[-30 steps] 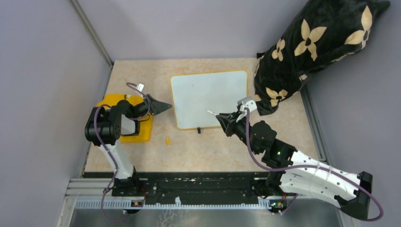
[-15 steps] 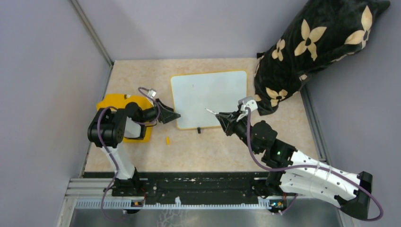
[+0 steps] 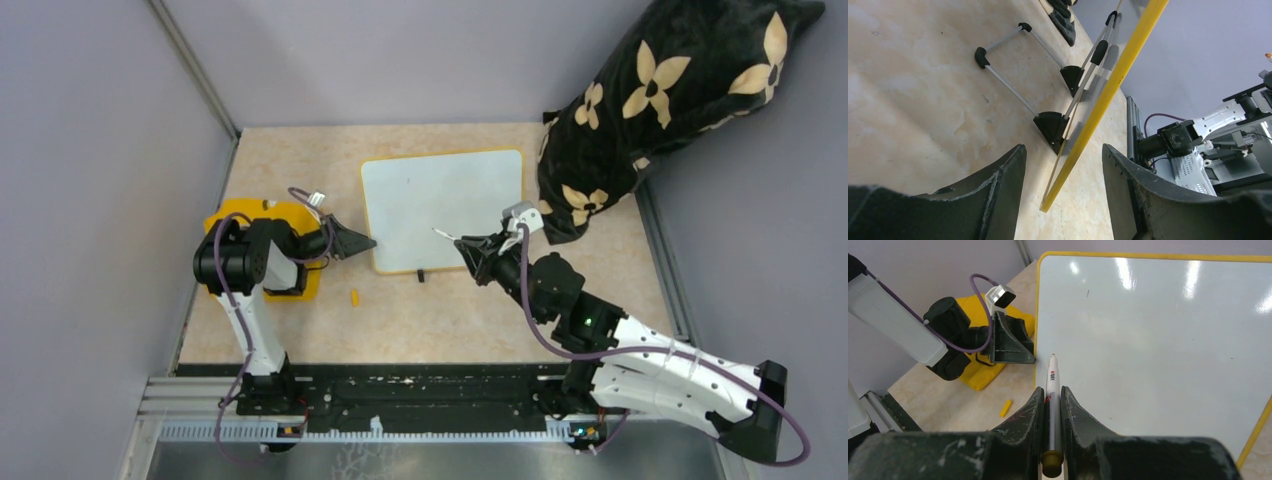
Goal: Write a sentence on the whiteboard
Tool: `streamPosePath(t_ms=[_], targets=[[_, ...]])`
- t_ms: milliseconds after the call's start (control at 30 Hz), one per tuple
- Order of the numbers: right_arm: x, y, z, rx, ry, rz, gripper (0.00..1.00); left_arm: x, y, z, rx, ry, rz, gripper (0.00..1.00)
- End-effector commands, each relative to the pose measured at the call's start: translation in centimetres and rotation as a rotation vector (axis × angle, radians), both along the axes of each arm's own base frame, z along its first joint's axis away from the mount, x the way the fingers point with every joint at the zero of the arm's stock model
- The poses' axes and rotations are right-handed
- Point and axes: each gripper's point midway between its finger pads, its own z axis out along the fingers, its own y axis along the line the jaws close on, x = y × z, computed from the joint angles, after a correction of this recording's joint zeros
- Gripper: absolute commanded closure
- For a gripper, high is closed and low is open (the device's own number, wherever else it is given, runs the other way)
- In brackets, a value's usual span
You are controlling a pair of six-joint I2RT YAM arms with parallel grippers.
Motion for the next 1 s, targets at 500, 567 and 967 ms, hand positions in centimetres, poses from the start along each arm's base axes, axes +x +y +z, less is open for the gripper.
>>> streamPosePath(t_ms=[500,567,967], targets=[[-0.2,0.9,3.0,0.069,-0.029,0.027,1.00,0.5,-0.2,4.2,0.035,-0.403,-0.055,0.44],[-0.2,0.9,3.0,0.066,-0.030,0.028,1.00,0.5,-0.2,4.7,0.036,-0.421,-0.065,0.44],[-0.5,0.4,3.3,0.069,-0.032,0.030,1.00,1.1,0.1,6.7,0.042,-0.421,-0.065,0.01]])
